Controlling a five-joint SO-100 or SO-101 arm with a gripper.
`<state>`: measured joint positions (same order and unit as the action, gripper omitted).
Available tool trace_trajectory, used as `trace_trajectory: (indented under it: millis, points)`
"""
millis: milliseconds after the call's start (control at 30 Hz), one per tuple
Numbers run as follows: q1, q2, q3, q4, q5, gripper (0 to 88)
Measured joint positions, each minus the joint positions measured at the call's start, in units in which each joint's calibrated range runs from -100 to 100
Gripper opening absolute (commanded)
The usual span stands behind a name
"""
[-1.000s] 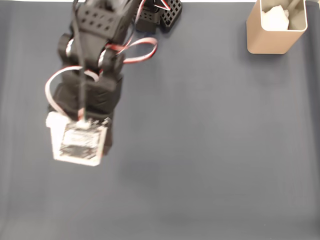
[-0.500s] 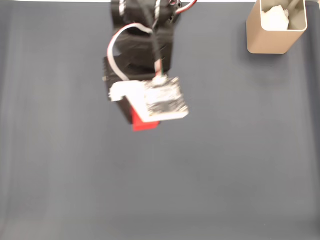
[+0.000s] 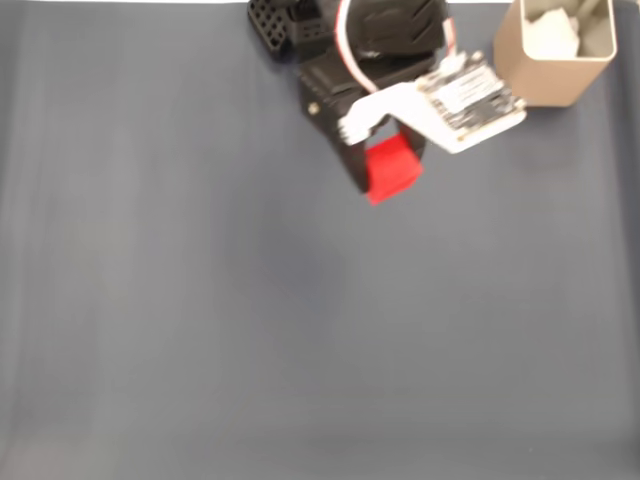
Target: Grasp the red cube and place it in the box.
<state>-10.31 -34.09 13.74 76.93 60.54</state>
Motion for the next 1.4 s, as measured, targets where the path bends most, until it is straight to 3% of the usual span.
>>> trace_trajectory:
  millis: [1400]
  points:
    - [-32.94, -5.82, 3.80, 3.26, -1.95, 0.2]
